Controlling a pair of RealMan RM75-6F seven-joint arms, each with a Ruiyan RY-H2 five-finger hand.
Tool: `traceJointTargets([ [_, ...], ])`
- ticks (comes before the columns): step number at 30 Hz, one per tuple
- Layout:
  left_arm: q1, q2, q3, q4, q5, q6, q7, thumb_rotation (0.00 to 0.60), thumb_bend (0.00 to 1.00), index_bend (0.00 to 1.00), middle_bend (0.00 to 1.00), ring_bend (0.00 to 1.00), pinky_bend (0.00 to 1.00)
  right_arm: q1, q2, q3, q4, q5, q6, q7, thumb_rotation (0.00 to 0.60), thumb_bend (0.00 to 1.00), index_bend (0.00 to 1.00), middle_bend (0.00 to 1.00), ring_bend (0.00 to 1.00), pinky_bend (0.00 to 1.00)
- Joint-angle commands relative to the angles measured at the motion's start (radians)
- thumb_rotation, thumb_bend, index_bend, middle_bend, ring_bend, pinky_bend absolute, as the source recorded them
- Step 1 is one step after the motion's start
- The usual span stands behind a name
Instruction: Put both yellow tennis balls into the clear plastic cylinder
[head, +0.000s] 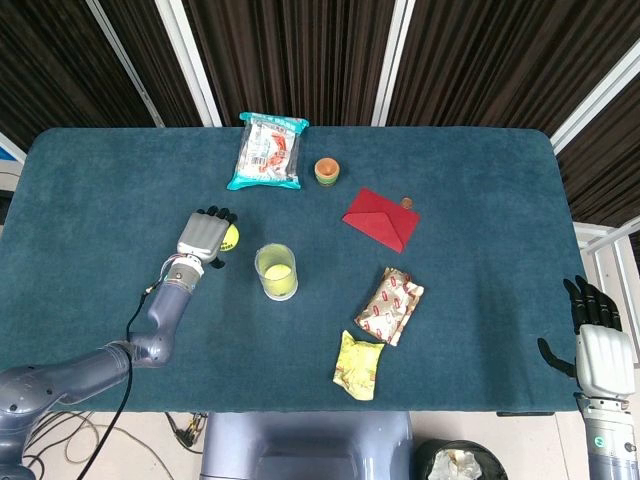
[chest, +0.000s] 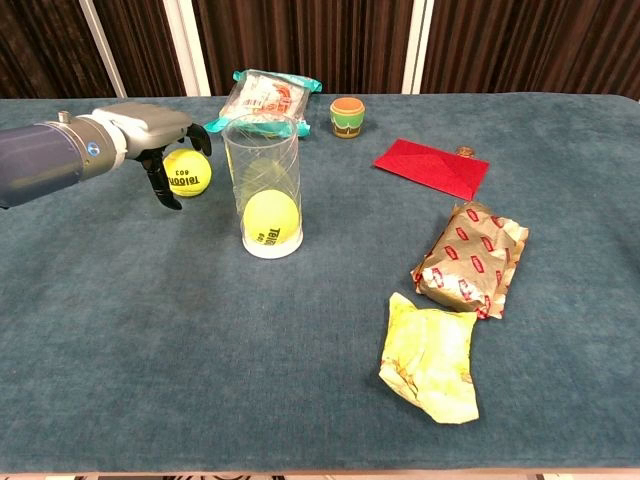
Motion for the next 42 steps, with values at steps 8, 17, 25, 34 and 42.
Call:
traceJointTargets([
  [8, -0.011, -0.056, -0.004, 0.066, 0.01, -0.006, 0.032, 0.6, 0.28, 0.38, 0.41, 0.33, 0.48, -0.002, 0.005, -0.002, -0.005, -0.004, 0.002, 0.006, 0.6, 0.34, 0.0, 0.0, 0.04, 0.09],
  [17, 0.001, -0.056, -0.015, 0.064, 0.03, 0.021, 0.039, 0.6, 0.38, 0.49, 0.51, 0.43, 0.54, 0.0, 0.005, -0.004, -0.006, -0.003, -0.004, 0.007, 0.6, 0.34, 0.0, 0.0, 0.04, 0.09],
  [25, 0.028, 0.057, -0.046, -0.081, 0.066, 0.093, 0.019, 0.6, 0.38, 0.49, 0.5, 0.43, 0.54, -0.002, 0.007, -0.003, -0.008, -0.001, -0.001, 0.011, 0.6, 0.34, 0.0, 0.0, 0.04, 0.09],
  [34, 0.083, 0.336, -0.11, -0.484, 0.073, 0.15, -0.035, 0.6, 0.37, 0.47, 0.48, 0.4, 0.54, -0.004, 0.007, -0.003, -0.012, -0.004, 0.004, 0.007, 0.6, 0.34, 0.0, 0.0, 0.04, 0.09],
  [42, 0.04, 0.597, -0.194, -0.808, -0.14, 0.054, -0.047, 0.6, 0.37, 0.48, 0.48, 0.4, 0.54, -0.005, 0.008, -0.005, -0.015, -0.008, 0.007, 0.004, 0.6, 0.34, 0.0, 0.0, 0.04, 0.09],
])
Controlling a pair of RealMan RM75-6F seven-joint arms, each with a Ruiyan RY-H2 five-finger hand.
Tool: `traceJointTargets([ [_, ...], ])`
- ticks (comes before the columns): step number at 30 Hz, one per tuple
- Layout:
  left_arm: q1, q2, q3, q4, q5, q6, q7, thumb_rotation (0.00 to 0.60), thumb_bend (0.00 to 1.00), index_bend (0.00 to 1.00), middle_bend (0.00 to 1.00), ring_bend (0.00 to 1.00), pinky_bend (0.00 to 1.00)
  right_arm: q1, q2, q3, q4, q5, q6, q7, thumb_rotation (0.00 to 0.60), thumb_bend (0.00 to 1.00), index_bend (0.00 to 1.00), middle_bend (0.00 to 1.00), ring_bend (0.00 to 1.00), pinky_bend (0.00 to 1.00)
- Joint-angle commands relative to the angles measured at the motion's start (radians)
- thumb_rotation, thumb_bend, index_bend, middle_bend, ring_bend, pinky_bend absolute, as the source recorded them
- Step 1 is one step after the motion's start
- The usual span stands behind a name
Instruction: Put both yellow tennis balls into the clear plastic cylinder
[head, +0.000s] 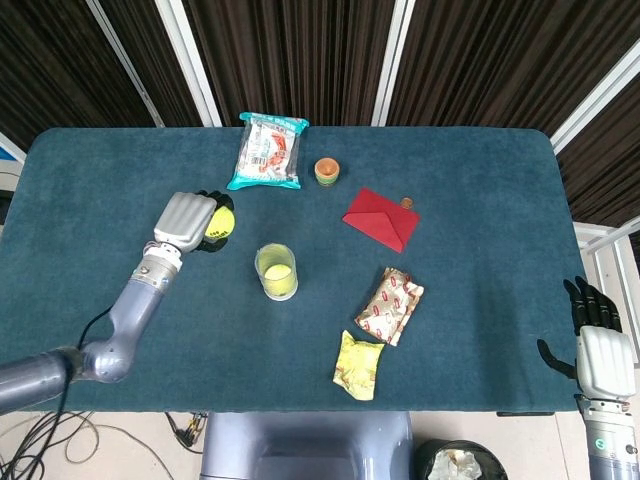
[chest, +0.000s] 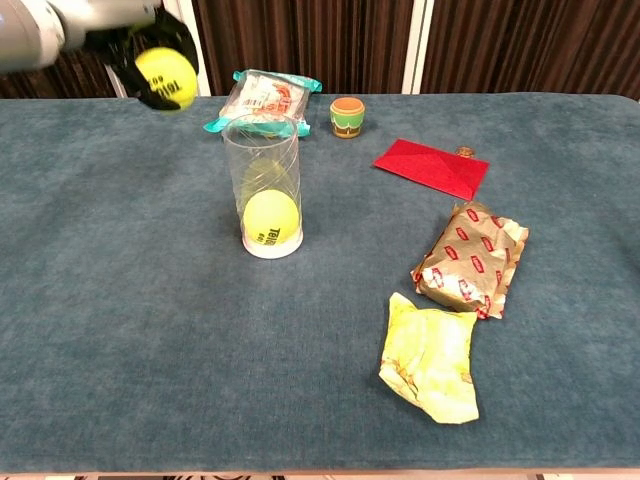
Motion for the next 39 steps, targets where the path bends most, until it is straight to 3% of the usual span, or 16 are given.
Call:
traceJointTargets([
  [1, -0.051, 0.163, -0.043, -0.178, -0.159, -0.04, 0.051, 0.6, 0.37, 0.48, 0.48, 0.4, 0.54, -0.001, 0.001, 0.001, 0.0, 0.001, 0.002, 0.0, 0.6, 0.34, 0.0, 0.0, 0.04, 0.09],
  [12, -0.213, 0.123, 0.024, -0.279, -0.317, 0.059, 0.233, 0.6, 0.37, 0.48, 0.47, 0.4, 0.54, -0.002, 0.004, 0.002, 0.001, 0.002, 0.001, 0.014, 0.6, 0.34, 0.0, 0.0, 0.04, 0.09],
  [19, -0.288, 0.036, 0.072, -0.272, -0.31, 0.145, 0.334, 0.6, 0.37, 0.48, 0.48, 0.4, 0.53, -0.005, 0.009, 0.007, 0.001, 0.003, 0.007, 0.027, 0.6, 0.34, 0.0, 0.0, 0.04, 0.09],
  [29, -0.327, -0.015, 0.103, -0.276, -0.331, 0.198, 0.392, 0.6, 0.36, 0.47, 0.47, 0.39, 0.52, -0.009, 0.016, 0.012, -0.001, 0.003, 0.015, 0.043, 0.6, 0.34, 0.0, 0.0, 0.04, 0.09],
  [39, -0.34, 0.017, 0.118, -0.307, -0.371, 0.206, 0.408, 0.6, 0.12, 0.42, 0.36, 0.28, 0.44, -0.007, 0.015, 0.013, 0.001, 0.006, 0.012, 0.042, 0.6, 0.34, 0.0, 0.0, 0.04, 0.09],
])
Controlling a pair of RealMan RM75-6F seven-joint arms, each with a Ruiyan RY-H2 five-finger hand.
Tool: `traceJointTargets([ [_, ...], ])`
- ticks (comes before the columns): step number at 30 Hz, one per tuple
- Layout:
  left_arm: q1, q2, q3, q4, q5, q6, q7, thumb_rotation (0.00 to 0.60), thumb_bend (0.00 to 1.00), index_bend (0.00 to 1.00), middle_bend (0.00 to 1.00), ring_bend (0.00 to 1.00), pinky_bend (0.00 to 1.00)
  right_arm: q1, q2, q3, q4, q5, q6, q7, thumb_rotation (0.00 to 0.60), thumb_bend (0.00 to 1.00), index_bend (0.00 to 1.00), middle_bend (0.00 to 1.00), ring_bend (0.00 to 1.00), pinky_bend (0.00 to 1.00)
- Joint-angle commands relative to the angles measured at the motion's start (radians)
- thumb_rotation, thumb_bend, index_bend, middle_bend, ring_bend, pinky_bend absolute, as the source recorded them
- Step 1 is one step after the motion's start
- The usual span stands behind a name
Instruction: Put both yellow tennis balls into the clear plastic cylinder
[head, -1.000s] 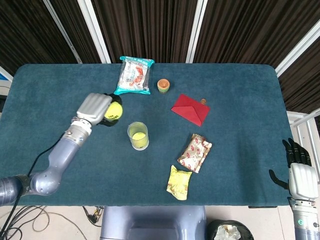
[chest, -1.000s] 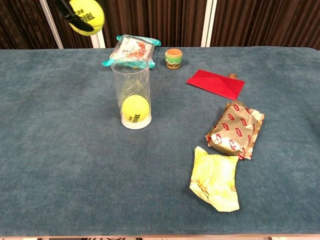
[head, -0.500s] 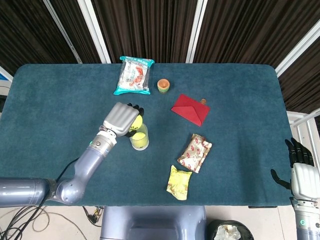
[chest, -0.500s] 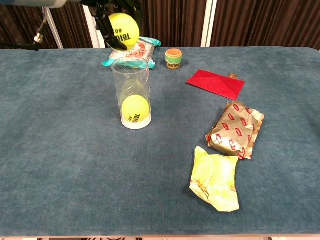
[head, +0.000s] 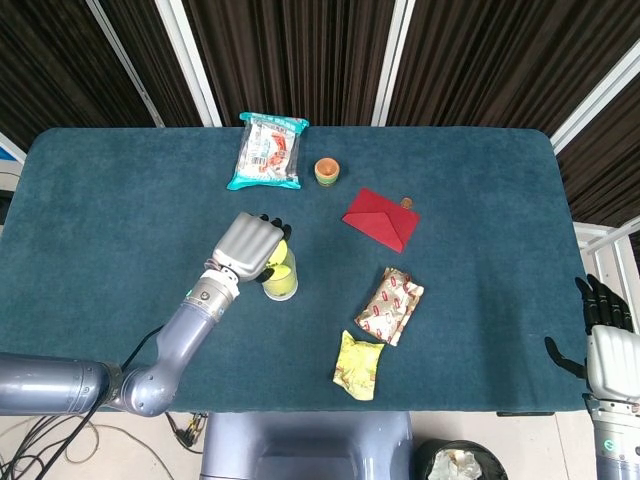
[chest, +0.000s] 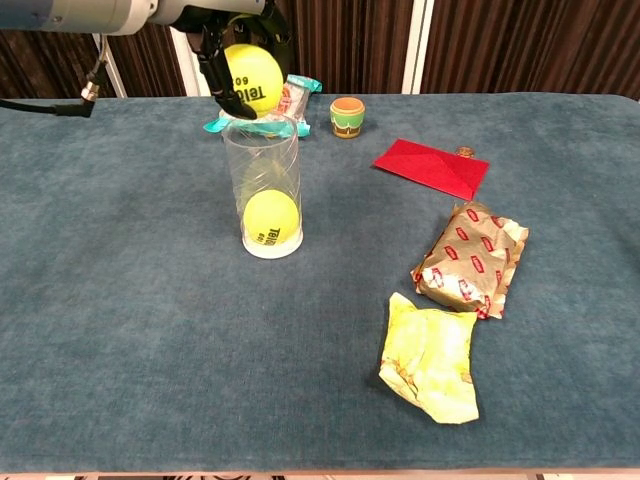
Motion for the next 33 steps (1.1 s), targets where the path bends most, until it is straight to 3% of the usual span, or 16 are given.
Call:
traceJointTargets([
  [1, -0.005, 0.006, 0.006, -0.006, -0.007, -0.001, 0.005, 0.6, 0.11, 0.41, 0.34, 0.27, 0.43, 0.0, -0.001, 0.001, 0.0, 0.001, 0.0, -0.002, 0.6, 0.34, 0.0, 0.0, 0.04, 0.09],
  [12, 0.012, 0.028, 0.006, -0.014, 0.043, 0.003, -0.048, 0.6, 0.1, 0.37, 0.26, 0.22, 0.36, 0.0, 0.001, 0.003, -0.001, 0.006, -0.001, -0.002, 0.6, 0.34, 0.0, 0.0, 0.04, 0.09],
  [18, 0.081, 0.102, 0.039, -0.052, 0.183, 0.058, -0.091, 0.6, 0.1, 0.33, 0.22, 0.18, 0.32, -0.003, 0.005, 0.005, -0.004, 0.005, 0.006, 0.004, 0.6, 0.34, 0.0, 0.0, 0.04, 0.09],
  [23, 0.221, 0.211, 0.132, -0.108, 0.35, 0.155, -0.147, 0.6, 0.09, 0.28, 0.17, 0.14, 0.29, -0.006, 0.009, 0.006, -0.009, 0.003, 0.011, 0.008, 0.6, 0.34, 0.0, 0.0, 0.04, 0.09],
  [26, 0.343, 0.267, 0.208, -0.113, 0.483, 0.242, -0.208, 0.6, 0.09, 0.24, 0.12, 0.09, 0.21, -0.007, 0.007, 0.003, -0.01, -0.001, 0.013, 0.002, 0.6, 0.34, 0.0, 0.0, 0.04, 0.09],
  [28, 0.414, 0.276, 0.246, -0.091, 0.564, 0.287, -0.262, 0.6, 0.08, 0.21, 0.09, 0.07, 0.14, -0.006, 0.006, 0.002, -0.011, -0.002, 0.013, -0.004, 0.6, 0.34, 0.0, 0.0, 0.04, 0.09],
  [33, 0.588, 0.266, 0.349, 0.01, 0.781, 0.367, -0.424, 0.6, 0.07, 0.19, 0.07, 0.04, 0.09, -0.004, 0.0, -0.003, -0.013, -0.015, 0.016, -0.016, 0.6, 0.34, 0.0, 0.0, 0.04, 0.09],
])
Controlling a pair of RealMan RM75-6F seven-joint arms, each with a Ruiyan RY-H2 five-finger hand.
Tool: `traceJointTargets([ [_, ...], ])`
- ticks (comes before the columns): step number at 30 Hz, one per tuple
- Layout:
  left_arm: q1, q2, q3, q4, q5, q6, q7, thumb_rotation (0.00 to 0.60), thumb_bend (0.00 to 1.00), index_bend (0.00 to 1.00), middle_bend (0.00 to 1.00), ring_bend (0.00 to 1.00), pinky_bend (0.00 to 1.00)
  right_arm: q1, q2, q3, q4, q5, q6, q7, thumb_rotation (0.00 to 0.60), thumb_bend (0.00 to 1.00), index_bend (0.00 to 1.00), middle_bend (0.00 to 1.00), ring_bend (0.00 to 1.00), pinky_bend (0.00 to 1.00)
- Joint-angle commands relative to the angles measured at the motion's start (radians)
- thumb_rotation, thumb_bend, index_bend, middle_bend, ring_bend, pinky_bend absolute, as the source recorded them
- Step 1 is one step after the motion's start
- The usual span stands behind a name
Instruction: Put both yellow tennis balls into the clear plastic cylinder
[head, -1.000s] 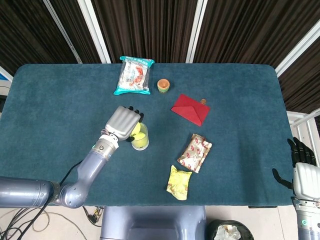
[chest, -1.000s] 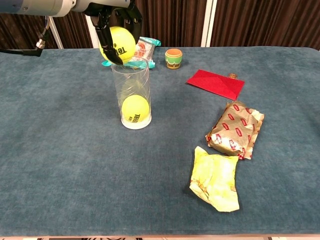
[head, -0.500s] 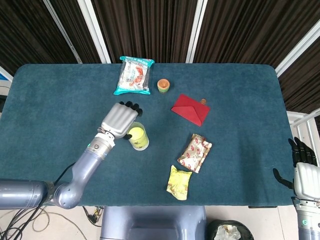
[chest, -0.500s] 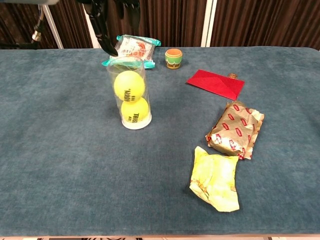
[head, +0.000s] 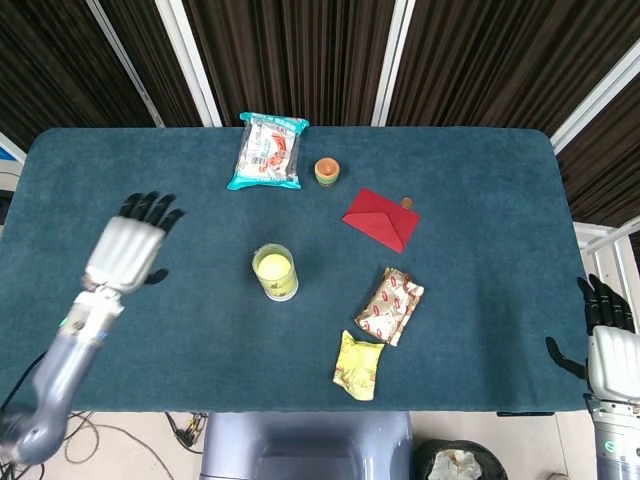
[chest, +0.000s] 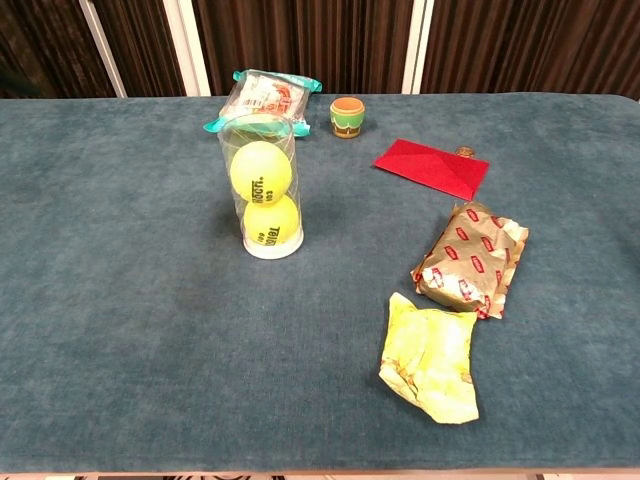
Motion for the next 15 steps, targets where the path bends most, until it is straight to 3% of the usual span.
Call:
traceJointTargets([
  [1, 0.166, 0.009, 0.118, 0.099, 0.202, 0.103, -0.165, 0.6, 0.07, 0.19, 0.06, 0.03, 0.08, 0.001, -0.003, -0.004, 0.001, -0.013, 0.004, -0.004, 0.6, 0.34, 0.0, 0.0, 0.04, 0.09],
  [8, 0.329, -0.043, 0.165, 0.244, 0.374, 0.188, -0.343, 0.6, 0.04, 0.17, 0.02, 0.0, 0.07, 0.003, -0.007, -0.014, 0.017, -0.048, 0.016, 0.014, 0.6, 0.34, 0.0, 0.0, 0.04, 0.09],
  [15, 0.393, -0.051, 0.142, 0.317, 0.393, 0.172, -0.421, 0.6, 0.04, 0.16, 0.0, 0.0, 0.06, 0.002, -0.005, -0.013, 0.018, -0.051, 0.019, 0.023, 0.6, 0.34, 0.0, 0.0, 0.04, 0.09],
])
